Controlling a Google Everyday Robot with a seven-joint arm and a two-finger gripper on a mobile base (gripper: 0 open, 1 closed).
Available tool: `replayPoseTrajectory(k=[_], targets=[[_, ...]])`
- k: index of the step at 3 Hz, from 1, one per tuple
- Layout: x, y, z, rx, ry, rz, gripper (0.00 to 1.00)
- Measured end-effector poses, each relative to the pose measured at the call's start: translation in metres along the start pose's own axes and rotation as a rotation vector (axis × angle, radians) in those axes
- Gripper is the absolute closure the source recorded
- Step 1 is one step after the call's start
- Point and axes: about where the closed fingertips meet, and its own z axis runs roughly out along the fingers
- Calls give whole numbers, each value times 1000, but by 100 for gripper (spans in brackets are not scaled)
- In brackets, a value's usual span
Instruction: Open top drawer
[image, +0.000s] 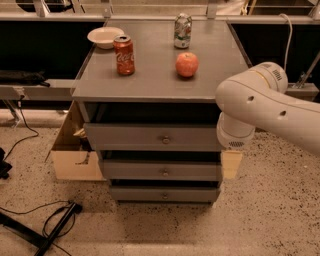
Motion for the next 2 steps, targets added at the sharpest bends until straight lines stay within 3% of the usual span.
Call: replayPoseTrajectory(k=[2], targets=[[-18,-42,30,87,22,-61,0]])
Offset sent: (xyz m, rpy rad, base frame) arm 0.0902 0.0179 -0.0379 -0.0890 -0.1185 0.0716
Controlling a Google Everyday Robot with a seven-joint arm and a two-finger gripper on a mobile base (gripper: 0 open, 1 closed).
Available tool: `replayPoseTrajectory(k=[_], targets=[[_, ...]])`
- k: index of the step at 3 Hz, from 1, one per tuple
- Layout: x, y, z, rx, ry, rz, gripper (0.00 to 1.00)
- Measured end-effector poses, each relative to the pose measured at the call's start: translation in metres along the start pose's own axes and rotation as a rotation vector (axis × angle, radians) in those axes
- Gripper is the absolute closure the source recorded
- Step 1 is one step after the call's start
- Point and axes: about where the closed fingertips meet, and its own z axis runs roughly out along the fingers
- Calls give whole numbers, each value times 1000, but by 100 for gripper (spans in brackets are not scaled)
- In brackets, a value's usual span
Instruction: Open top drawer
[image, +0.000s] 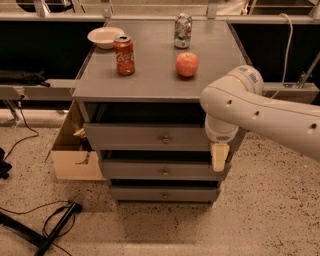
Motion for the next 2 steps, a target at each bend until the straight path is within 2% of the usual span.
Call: replayPoseTrajectory(k=[2], targets=[[-5,-33,52,-18,-30,37,0]])
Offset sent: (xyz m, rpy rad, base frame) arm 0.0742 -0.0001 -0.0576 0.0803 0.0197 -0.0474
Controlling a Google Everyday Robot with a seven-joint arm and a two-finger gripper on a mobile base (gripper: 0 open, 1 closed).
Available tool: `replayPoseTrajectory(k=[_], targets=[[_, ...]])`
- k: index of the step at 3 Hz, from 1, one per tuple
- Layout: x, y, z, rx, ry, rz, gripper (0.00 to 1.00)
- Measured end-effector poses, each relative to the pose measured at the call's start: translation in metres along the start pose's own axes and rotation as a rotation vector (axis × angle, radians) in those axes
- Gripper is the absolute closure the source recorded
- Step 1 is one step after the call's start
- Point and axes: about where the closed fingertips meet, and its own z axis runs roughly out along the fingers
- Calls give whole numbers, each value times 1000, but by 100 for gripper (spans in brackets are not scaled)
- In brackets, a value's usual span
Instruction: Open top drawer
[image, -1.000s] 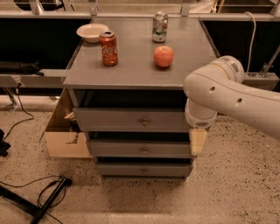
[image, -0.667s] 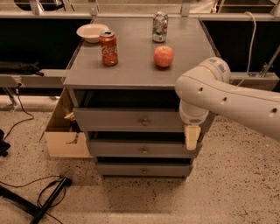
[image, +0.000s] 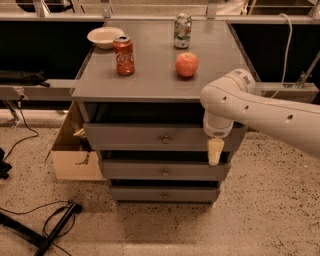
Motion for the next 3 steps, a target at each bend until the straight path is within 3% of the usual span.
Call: replayPoseTrajectory(k=[1,2,3], targets=[[-3,-10,19,-13,-43,33,0],[-5,-11,33,-25,-63,50,18],[10,10,41,-69,-42,76,42]])
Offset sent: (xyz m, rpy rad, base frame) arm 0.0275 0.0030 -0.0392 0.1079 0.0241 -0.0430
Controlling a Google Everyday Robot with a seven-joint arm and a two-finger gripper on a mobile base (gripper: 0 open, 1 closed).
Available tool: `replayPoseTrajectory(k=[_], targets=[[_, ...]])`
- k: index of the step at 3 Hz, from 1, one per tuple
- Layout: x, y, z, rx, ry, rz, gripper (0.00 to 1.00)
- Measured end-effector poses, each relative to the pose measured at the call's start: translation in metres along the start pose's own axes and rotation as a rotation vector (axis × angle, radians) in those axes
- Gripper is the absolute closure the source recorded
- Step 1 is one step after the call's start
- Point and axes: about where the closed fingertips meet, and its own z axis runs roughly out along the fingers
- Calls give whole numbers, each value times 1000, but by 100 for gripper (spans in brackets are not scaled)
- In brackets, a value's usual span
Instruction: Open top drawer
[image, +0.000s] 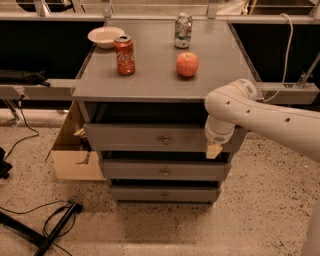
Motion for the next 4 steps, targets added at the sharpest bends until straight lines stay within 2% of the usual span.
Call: replayPoseTrajectory(k=[2,3,4], targets=[[4,0,-5,-9,12,7,88],[4,-2,-9,-9,12,7,100],[8,1,-12,-21,23,2,100]])
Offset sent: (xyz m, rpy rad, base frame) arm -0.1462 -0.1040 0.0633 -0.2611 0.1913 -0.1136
